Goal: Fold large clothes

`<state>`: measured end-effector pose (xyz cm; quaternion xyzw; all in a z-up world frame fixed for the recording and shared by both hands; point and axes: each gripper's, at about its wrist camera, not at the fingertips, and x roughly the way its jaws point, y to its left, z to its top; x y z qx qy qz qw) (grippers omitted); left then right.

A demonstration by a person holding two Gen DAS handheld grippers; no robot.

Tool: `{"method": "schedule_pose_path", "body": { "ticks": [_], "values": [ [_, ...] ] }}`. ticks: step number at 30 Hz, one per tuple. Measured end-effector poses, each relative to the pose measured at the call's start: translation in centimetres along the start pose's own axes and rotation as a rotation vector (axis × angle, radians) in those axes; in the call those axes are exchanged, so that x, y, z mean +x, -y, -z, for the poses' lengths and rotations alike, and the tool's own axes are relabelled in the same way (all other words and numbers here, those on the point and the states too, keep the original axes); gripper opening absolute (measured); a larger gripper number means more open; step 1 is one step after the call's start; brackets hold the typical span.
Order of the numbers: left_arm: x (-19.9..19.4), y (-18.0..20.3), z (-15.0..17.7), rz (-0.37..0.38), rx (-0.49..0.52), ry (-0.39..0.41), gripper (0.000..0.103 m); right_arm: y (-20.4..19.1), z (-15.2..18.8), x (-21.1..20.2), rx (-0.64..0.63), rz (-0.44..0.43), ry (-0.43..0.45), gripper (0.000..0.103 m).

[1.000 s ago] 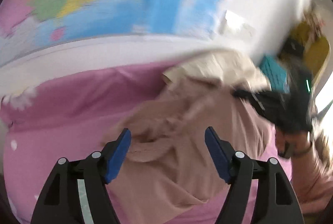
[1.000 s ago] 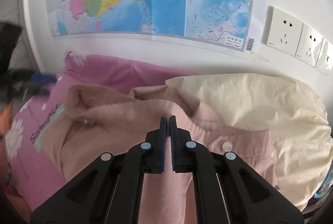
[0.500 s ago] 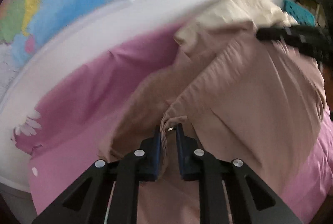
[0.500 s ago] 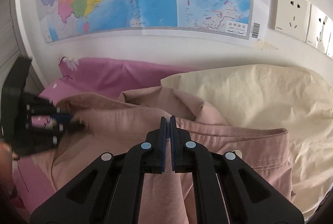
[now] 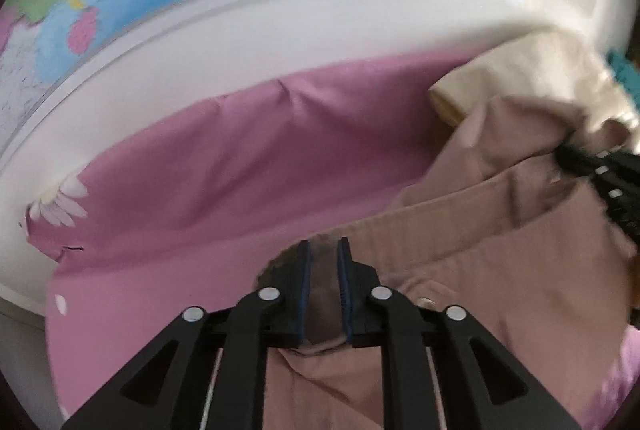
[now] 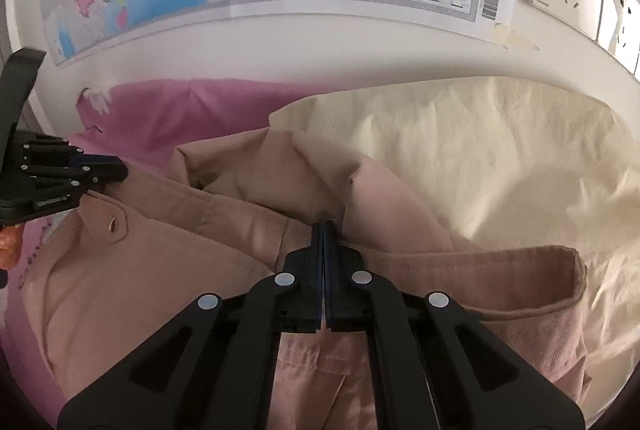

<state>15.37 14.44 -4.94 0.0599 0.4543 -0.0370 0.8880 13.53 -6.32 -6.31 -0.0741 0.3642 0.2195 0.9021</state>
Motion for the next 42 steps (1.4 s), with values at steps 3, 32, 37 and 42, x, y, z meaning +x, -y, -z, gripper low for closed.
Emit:
{"method": "schedule_pose_path", "body": {
  "ticks": [3, 32, 37, 42],
  "values": [
    [-3.3, 0.2, 1.5, 0.001, 0.037, 0.102, 0.046, 0.0, 0.5, -3.2, -0.034, -0.056, 0.054, 0.039],
    [-7.4, -5.0, 14.0, 0.169, -0.194, 0.076, 0.080, 10.9, 9.9, -15.1, 0.299, -0.062, 0.005, 0.083],
    [-6.7, -5.5, 18.6, 0.288, -0.290, -0.011, 0.080, 13.9, 16.1, -14.8, 0.540, -0.161, -0.071, 0.085],
    [-6.1, -4.5, 20.2, 0.394, -0.365, -0.014, 0.082, 14.2, 19.4, -14.2, 0.670, -0.285, -0.080, 0.089]
  ]
}}
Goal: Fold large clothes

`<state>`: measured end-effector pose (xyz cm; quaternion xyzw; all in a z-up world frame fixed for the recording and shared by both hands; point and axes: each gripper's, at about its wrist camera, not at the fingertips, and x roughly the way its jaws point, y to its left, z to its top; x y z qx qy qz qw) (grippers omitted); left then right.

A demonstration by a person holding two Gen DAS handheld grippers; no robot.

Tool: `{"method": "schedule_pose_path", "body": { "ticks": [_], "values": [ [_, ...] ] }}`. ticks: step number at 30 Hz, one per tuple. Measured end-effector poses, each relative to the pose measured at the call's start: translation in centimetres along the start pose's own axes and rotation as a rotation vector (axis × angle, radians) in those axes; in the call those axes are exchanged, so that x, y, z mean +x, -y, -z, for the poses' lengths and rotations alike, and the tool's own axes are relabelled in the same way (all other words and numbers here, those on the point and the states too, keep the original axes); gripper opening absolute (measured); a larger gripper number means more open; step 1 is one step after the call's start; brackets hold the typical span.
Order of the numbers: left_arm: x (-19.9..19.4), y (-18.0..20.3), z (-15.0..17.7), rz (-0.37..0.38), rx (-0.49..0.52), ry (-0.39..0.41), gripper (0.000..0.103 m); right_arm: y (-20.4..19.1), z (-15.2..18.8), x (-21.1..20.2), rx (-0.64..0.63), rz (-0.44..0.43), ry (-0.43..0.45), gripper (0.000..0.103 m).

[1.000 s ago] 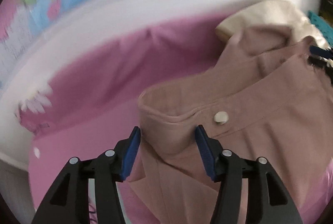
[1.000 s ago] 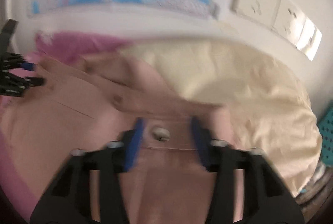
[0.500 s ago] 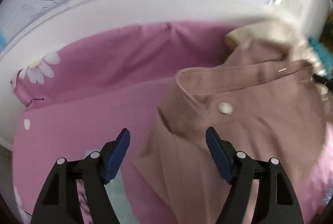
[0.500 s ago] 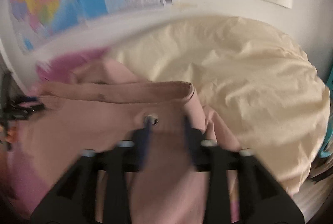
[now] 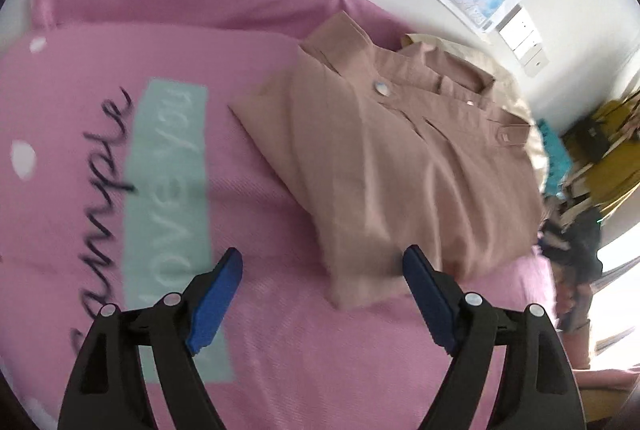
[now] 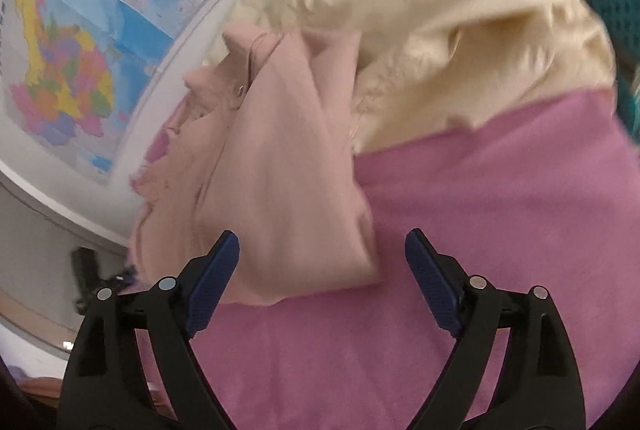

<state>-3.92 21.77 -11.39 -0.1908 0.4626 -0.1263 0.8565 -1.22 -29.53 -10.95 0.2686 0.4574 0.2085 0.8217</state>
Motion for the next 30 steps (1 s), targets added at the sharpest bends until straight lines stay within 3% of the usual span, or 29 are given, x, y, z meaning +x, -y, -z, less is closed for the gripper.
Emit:
{"method": "schedule_pose_path", "body": {
  "ticks": [6, 7, 13, 14, 15, 17, 18, 19, 22, 26, 30],
  "values": [
    [0.9, 1.5, 0.2, 0.065, 0.008, -0.012, 0.090, -1.4, -0.4, 1.9, -0.040, -0.048, -0.021, 0.089],
    [1.2, 1.8, 0.2, 0.074, 0.015, -0.015, 0.096, -1.7, -0.5, 2.4, -0.059, -0.034, -0.018, 0.090],
    [2.8, 3.4, -0.7, 0.058, 0.051, -0.003, 0.096, -2.3, -1.7, 4.2, -0.091, -0.054, 0.002, 0.090],
    [3.1, 3.7, -0.9, 0.040, 0.042, 0.007, 0.093, -2.5, -1.8, 4.5, -0.097, -0.055, 0.000, 0.083],
    [3.4, 4.2, -1.2, 0.023, 0.033, 0.017, 0.080, -2.9, -1.9, 4.9, -0.112, -0.047, -0.003, 0.057],
    [3.8, 4.6, -1.6, -0.016, 0.017, 0.025, 0.063, -2.7, -2.0, 5.8, -0.103, -0.052, -0.031, 0.035],
    [3.9, 4.7, -1.7, -0.026, 0.016, 0.027, 0.042, -2.5, -2.1, 6.2, -0.092, -0.061, -0.039, 0.022],
    [3.8, 4.6, -1.8, -0.008, 0.002, 0.022, 0.031, -2.4, -2.2, 6.2, -0.085, -0.074, -0.041, 0.019],
    [2.6, 4.6, -1.8, 0.008, -0.011, 0.030, 0.022, -2.8, -2.3, 5.2, -0.079, -0.107, -0.021, 0.013],
    [-0.5, 5.5, -0.8, 0.025, 0.015, 0.027, 0.018, -4.6, -2.0, 2.3, -0.079, -0.211, -0.007, 0.011],
    [-4.5, 5.7, 1.5, 0.096, 0.040, 0.020, 0.019, -6.5, -0.6, -0.8, -0.134, -0.249, -0.010, 0.010]
  ]
}}
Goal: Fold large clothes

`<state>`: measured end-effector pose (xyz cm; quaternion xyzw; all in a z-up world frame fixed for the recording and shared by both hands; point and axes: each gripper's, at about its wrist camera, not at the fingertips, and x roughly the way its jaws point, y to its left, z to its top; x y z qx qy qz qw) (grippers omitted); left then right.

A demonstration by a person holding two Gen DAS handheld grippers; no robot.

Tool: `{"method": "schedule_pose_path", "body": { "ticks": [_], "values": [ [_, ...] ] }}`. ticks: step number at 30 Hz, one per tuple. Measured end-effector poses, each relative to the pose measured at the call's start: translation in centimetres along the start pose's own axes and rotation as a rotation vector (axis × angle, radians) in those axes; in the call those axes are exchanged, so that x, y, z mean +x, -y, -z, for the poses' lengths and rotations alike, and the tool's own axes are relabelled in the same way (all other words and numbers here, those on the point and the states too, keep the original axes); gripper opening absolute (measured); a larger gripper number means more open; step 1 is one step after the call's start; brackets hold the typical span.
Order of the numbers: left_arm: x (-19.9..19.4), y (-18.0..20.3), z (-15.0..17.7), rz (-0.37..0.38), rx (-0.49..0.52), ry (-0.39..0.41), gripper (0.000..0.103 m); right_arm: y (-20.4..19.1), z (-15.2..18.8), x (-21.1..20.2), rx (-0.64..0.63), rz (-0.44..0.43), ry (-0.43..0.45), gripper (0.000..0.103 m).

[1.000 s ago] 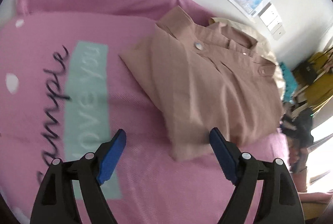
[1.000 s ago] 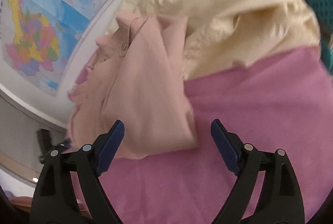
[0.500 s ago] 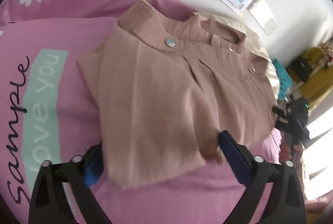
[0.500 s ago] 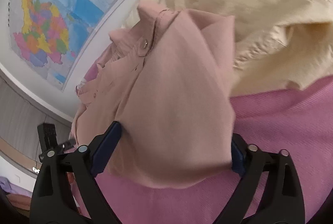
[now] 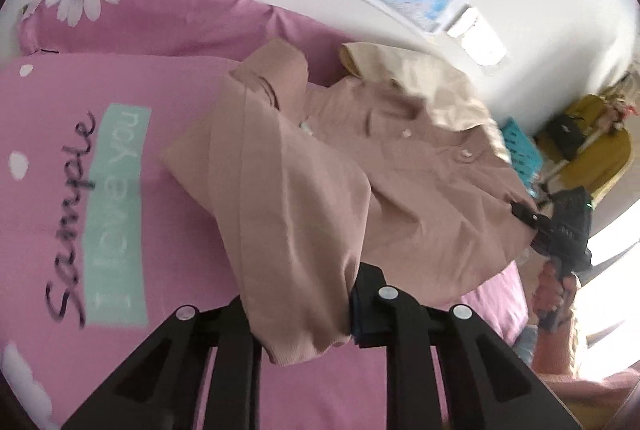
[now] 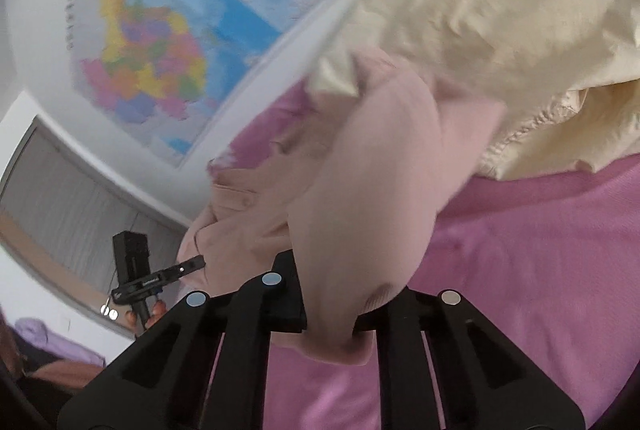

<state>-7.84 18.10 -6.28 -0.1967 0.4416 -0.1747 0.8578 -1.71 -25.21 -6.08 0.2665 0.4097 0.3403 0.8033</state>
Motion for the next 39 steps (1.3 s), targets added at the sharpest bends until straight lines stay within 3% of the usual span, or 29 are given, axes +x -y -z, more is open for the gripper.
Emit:
{"method": "schedule_pose_path", "body": {
  "ticks": [2, 4, 6, 7, 9, 10, 11, 13, 16, 19, 23, 25, 27, 28, 30, 31, 34, 39],
  "values": [
    [-0.9, -0.1, 1.3, 0.024, 0.017, -0.017, 0.023, -0.6, 1.2, -1.1, -0.015, -0.004, -0.016, 0.012],
    [-0.8, -0.2, 2.8, -0.027, 0.044, -0.057, 0.040, -0.1, 2.5, -1.1, -0.028, 0.070, -0.054, 0.020],
    [-0.3, -0.7, 3.6, -0.124, 0.056, -0.082, 0.047, 1.4, 3.6, -0.3, 0.000, 0.201, -0.117, 0.044],
    [-0.5, -1.0, 3.6, -0.164, 0.051, -0.075, 0.050, 2.0, 3.9, -0.3, 0.008, 0.261, -0.127, 0.050],
    [-2.0, -0.9, 3.0, -0.219, 0.061, -0.002, 0.055, 2.7, 4.2, -0.6, 0.011, 0.355, -0.125, 0.069],
    [-3.3, -0.6, 2.6, -0.220, 0.080, 0.055, 0.070, 2.5, 4.0, -1.4, -0.001, 0.399, -0.094, 0.073],
    [-4.4, 0.0, 2.2, -0.224, 0.102, 0.104, 0.079, 1.8, 3.8, -2.3, -0.027, 0.425, -0.055, 0.075],
    [-5.2, 2.0, 1.5, -0.241, 0.191, 0.162, 0.084, -0.3, 3.2, -3.7, -0.107, 0.463, 0.032, 0.078],
    [-3.3, 4.5, 0.7, -0.234, 0.294, 0.125, 0.084, -4.0, 2.4, -2.5, -0.273, 0.464, 0.065, 0.078],
    [0.6, 5.4, 0.0, -0.259, 0.337, 0.032, 0.084, -5.9, 2.0, 2.4, -0.405, 0.475, -0.027, 0.075],
    [4.3, 4.9, 0.3, -0.236, 0.352, -0.071, 0.083, -4.6, 1.6, 8.0, -0.437, 0.474, -0.154, 0.071],
    [5.6, 4.5, 0.1, -0.258, 0.358, -0.094, 0.081, -3.8, 1.3, 10.0, -0.428, 0.496, -0.189, 0.068],
    [6.8, 4.1, -0.2, -0.268, 0.352, -0.116, 0.070, -2.6, 1.0, 11.5, -0.409, 0.502, -0.218, 0.043],
    [7.4, 4.0, -0.3, -0.282, 0.353, -0.123, 0.061, -2.4, 1.0, 11.6, -0.409, 0.499, -0.223, 0.037],
    [8.3, 4.0, -0.6, -0.312, 0.352, -0.112, 0.039, -2.7, 0.9, 11.6, -0.433, 0.495, -0.206, 0.008],
    [8.4, 4.2, -0.8, -0.316, 0.357, -0.103, 0.028, -3.0, 0.8, 11.2, -0.430, 0.471, -0.199, 0.006],
    [8.2, 5.6, -1.4, -0.337, 0.396, -0.051, 0.011, -4.7, 0.0, 9.5, -0.459, 0.451, -0.118, 0.005],
    [6.1, 6.1, -4.3, -0.317, 0.370, 0.056, 0.007, -5.9, -3.6, 7.3, -0.404, 0.387, 0.055, 0.005]
  ]
}}
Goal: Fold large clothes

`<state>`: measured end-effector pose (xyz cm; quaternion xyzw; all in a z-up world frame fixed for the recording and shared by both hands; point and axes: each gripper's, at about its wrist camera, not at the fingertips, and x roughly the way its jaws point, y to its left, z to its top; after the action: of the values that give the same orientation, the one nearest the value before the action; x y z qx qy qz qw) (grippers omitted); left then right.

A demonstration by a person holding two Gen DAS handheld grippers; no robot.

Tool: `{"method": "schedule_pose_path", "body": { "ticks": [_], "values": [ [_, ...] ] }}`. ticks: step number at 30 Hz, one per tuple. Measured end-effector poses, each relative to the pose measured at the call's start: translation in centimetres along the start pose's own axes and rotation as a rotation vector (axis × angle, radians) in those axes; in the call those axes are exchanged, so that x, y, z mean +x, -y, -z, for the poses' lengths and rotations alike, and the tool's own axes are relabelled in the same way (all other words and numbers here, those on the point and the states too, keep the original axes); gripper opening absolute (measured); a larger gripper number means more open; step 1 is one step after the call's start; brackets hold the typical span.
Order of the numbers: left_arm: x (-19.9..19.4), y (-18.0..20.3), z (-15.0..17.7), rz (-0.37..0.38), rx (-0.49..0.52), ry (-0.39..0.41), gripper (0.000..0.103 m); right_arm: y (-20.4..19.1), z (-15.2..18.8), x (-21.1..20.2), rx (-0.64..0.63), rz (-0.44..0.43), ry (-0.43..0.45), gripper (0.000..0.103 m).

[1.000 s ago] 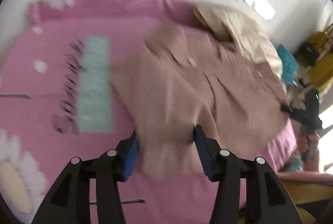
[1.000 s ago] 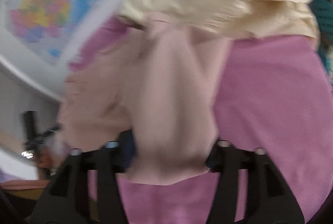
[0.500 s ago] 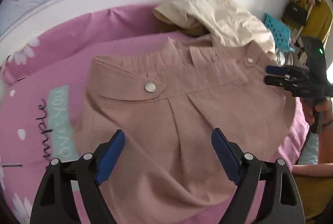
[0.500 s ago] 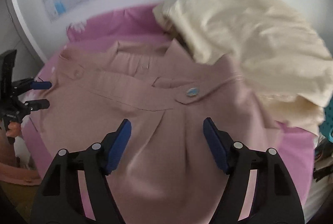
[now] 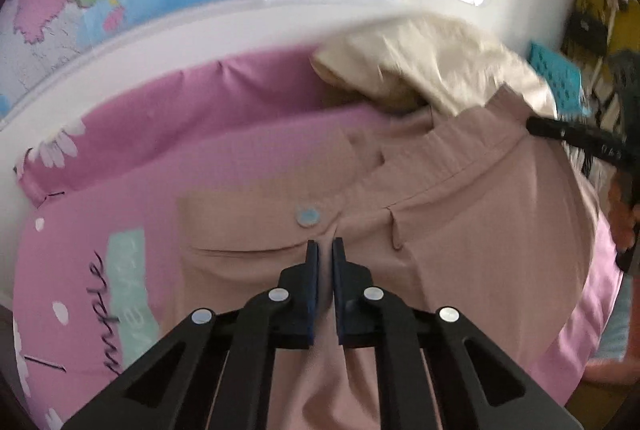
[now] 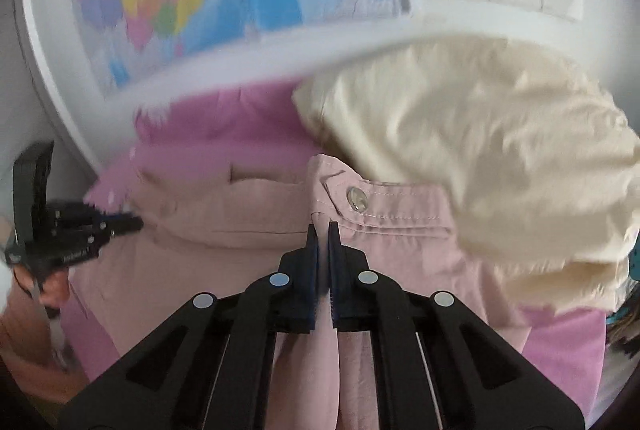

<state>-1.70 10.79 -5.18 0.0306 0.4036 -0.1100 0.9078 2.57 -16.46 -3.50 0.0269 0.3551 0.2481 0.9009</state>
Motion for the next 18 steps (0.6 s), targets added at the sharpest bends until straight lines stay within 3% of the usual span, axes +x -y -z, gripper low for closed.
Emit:
{"method": "schedule_pose_path", "body": {
  "ticks": [3, 5, 6, 7, 9, 11, 14, 18],
  "values": [
    [0.9, -0.5, -1.2, -0.012, -0.016, 0.005, 0.008, 0.6, -0.7, 3.1, 0.027, 0.029, -0.048, 0.005],
    [2.4, -0.3, -1.2, -0.031, 0.018, -0.025, 0.018, 1.4, -0.2, 5.5, 0.044, 0.056, -0.116, 0.005],
    [2.8, -0.3, -1.1, -0.045, 0.021, -0.040, 0.033, 1.8, 0.2, 6.8, 0.059, 0.081, -0.147, 0.005],
    [3.3, -0.5, -0.9, -0.054, 0.009, -0.061, 0.039, 2.0, 0.6, 7.8, 0.073, 0.080, -0.169, 0.005],
    [3.3, -1.1, -0.5, -0.006, -0.014, -0.067, 0.040, 2.3, 1.4, 8.4, 0.082, 0.083, -0.192, 0.008],
    [2.8, -2.0, -0.3, 0.022, -0.047, -0.061, 0.050, 2.5, 1.7, 8.3, 0.087, 0.086, -0.192, 0.010],
    [2.5, -3.2, -0.3, -0.009, -0.076, -0.049, 0.052, 2.2, 1.8, 7.9, 0.073, 0.098, -0.195, 0.017],
    [4.1, -3.0, -0.7, -0.089, -0.041, -0.067, 0.052, 1.6, 1.5, 6.2, 0.070, 0.115, -0.154, 0.031]
  ]
}}
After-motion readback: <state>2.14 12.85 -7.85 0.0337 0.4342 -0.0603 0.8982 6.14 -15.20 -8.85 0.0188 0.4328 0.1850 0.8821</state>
